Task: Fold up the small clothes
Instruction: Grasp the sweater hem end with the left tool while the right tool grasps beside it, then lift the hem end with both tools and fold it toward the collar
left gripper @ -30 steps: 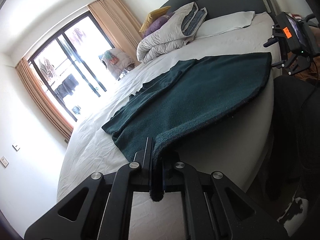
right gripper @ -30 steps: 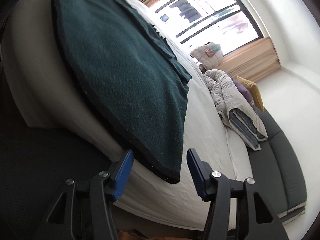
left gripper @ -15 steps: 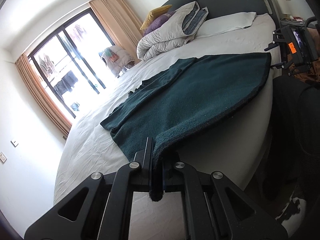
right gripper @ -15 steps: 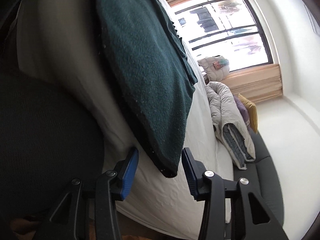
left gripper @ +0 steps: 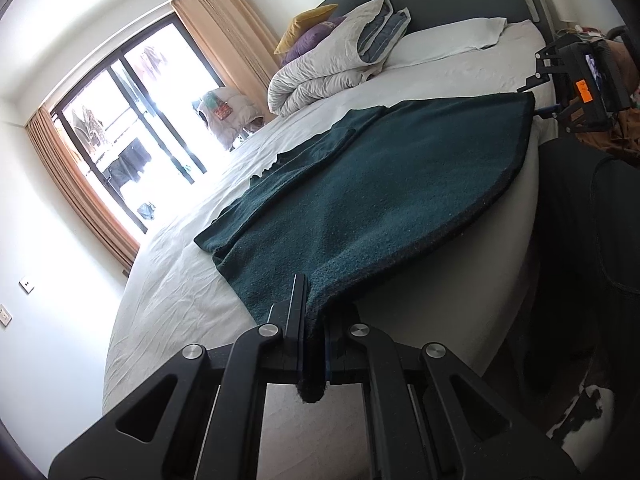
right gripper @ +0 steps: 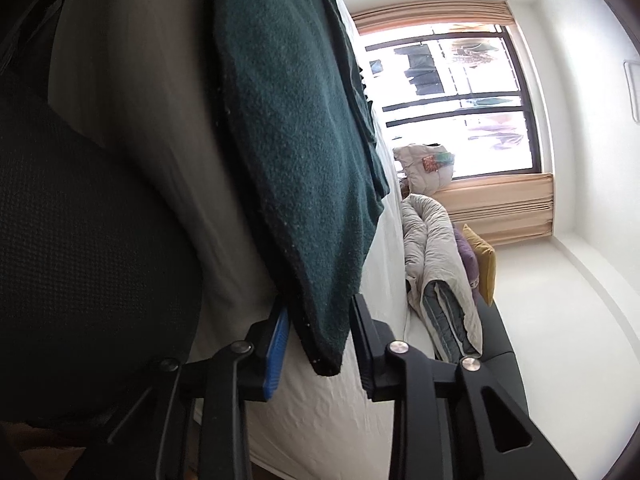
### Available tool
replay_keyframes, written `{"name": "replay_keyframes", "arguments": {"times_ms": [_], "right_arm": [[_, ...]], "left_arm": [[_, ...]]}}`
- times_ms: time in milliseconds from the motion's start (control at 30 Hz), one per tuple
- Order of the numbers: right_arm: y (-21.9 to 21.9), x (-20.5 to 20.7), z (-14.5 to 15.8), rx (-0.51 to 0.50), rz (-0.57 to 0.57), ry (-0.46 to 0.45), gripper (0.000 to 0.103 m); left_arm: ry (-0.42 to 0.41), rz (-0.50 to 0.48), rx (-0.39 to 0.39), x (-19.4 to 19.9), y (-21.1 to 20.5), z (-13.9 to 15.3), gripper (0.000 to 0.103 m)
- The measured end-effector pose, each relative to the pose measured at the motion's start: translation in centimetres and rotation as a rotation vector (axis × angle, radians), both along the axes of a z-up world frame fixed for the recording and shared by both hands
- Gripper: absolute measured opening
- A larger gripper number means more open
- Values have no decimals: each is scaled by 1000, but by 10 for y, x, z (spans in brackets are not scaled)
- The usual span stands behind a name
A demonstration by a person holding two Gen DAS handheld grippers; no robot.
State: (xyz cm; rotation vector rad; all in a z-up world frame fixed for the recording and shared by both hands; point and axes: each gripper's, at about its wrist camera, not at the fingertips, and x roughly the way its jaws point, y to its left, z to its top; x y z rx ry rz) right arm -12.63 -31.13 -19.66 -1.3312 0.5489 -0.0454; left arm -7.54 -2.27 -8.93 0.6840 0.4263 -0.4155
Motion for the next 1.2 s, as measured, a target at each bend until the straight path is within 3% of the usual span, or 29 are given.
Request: {"name": "replay_keyframes", "arguments": {"times_ms": [200, 300, 533, 700, 1000, 1200], "right_arm": [[2, 8, 9, 5, -13, -48, 28], [3, 15, 5, 5, -9, -17, 27], [3, 24, 5, 26, -36, 28, 6], [4, 24, 12, 52, -63, 48, 2], [12, 37, 64, 154, -63, 33, 3], [16, 66, 108, 257, -68, 15, 3]], "left_arm": [[-6, 7, 1, -1, 2, 0, 5], [-1, 9, 0, 0, 2, -1, 5], [18, 22, -4, 3, 6, -8, 5], [27, 4, 14, 1, 6, -11, 4], [4, 21, -18, -2, 13, 14, 4], [7, 66, -71, 16, 15, 38, 4]]}}
